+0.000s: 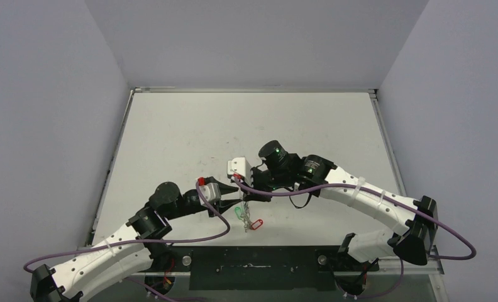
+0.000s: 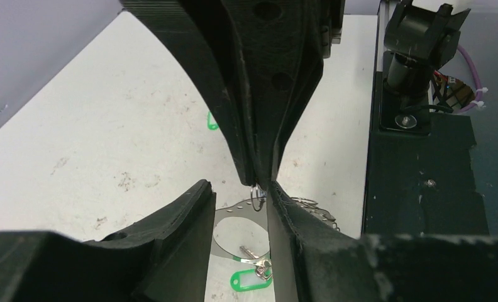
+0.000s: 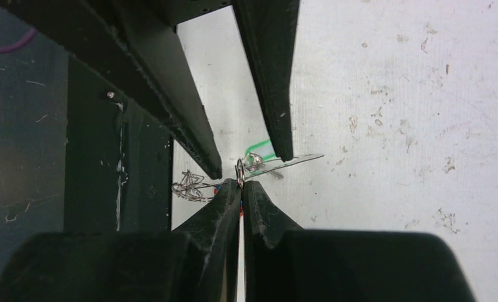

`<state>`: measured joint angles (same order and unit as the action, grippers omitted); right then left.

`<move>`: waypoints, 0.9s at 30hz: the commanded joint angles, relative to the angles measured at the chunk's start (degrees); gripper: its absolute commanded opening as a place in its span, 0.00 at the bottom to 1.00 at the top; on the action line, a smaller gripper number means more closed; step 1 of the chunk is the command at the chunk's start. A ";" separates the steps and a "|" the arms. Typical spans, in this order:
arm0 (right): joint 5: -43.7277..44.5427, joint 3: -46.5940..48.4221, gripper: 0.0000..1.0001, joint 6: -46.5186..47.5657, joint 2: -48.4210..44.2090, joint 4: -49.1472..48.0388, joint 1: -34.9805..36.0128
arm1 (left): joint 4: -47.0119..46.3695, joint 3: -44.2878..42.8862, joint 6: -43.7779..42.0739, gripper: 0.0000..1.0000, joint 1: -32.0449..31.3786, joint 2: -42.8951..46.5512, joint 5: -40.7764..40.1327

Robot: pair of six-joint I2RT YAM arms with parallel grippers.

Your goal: Put the keys on the keyring

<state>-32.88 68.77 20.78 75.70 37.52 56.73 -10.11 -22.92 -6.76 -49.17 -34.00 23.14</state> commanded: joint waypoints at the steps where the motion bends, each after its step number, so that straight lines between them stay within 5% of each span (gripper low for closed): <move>1: 4.46 4.70 0.00 -1.60 1.64 1.78 0.64 | 4.75 -3.83 -1.42 0.34 -0.18 -1.26 0.61; 27: 3.97 3.85 0.00 -2.47 1.78 0.27 1.85 | -2.68 -3.22 -0.53 0.24 -0.19 -7.58 4.26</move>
<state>-28.88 70.98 18.87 77.82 40.56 57.93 -7.09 -24.51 -7.90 -49.17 -41.82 25.96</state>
